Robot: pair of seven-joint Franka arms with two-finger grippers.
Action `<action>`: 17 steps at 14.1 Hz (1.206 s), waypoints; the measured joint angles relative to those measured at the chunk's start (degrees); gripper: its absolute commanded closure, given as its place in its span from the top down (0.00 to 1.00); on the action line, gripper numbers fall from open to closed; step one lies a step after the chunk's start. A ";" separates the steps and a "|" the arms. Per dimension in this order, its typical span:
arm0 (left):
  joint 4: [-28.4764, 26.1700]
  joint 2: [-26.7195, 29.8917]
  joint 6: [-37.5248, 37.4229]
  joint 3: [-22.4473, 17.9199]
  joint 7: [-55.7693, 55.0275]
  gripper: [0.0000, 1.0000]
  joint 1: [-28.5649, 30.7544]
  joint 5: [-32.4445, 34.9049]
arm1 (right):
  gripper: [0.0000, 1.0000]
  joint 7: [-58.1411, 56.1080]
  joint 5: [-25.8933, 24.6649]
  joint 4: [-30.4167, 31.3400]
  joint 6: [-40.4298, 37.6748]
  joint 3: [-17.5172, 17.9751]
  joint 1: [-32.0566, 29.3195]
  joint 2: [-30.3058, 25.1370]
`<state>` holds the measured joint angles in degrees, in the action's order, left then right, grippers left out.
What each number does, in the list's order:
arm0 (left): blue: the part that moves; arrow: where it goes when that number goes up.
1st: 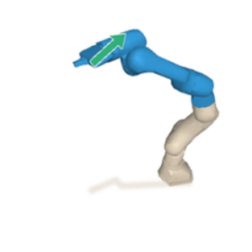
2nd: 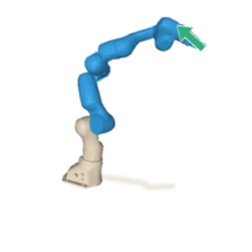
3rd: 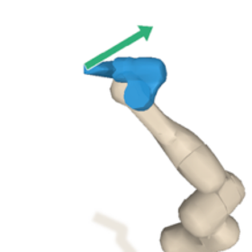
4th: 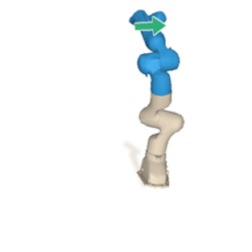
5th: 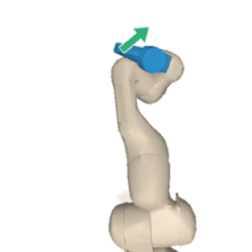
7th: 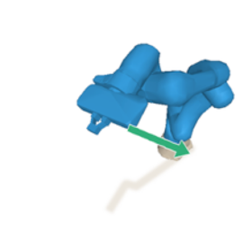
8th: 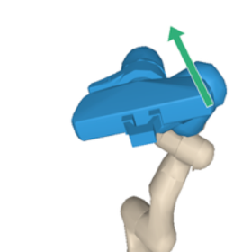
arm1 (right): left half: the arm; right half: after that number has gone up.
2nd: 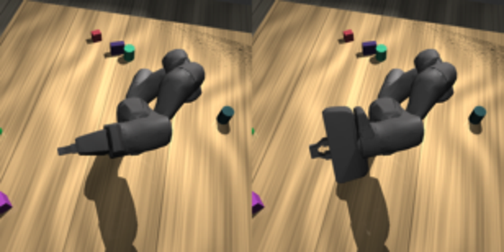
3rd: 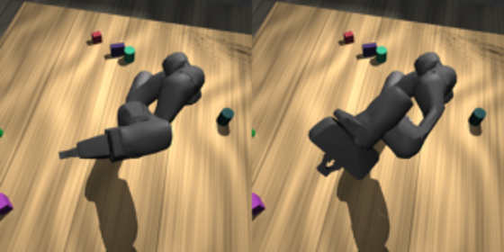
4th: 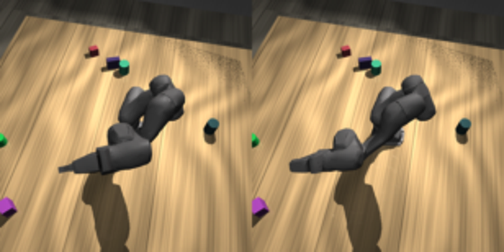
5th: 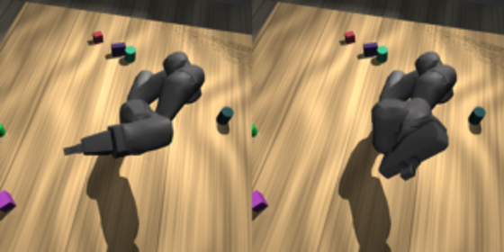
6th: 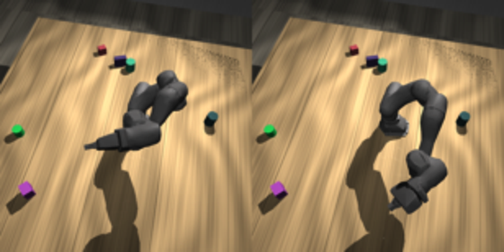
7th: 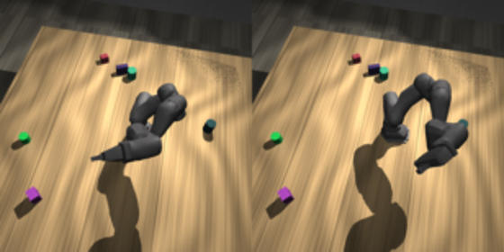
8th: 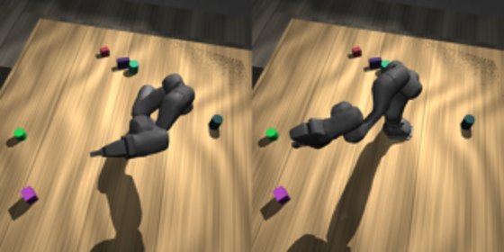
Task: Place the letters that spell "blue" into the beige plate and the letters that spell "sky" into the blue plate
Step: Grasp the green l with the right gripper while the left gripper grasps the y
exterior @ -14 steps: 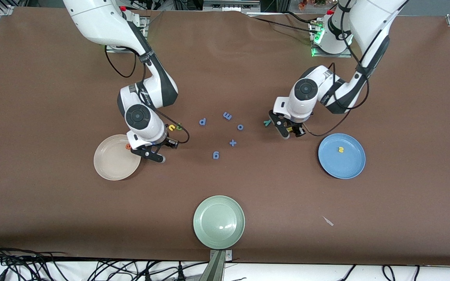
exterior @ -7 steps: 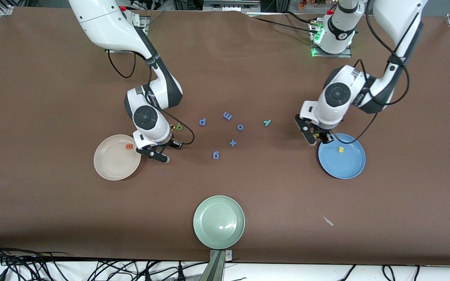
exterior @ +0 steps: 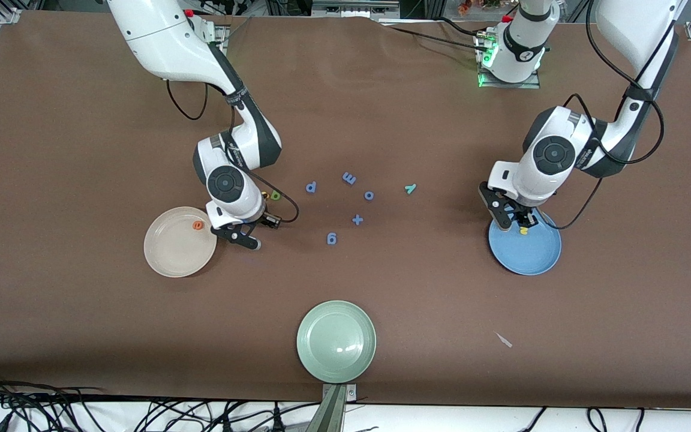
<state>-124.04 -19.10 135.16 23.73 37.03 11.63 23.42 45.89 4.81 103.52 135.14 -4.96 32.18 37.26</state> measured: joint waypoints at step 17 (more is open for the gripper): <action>-0.16 -4.50 3.33 11.19 -36.11 0.99 -9.37 -12.05 | 0.21 -0.03 0.10 -0.20 -2.63 0.23 0.12 -0.64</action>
<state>-124.20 -23.59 138.49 34.92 0.92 2.26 11.37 45.86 4.91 103.32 132.51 -4.73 32.30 36.62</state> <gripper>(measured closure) 0.000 0.643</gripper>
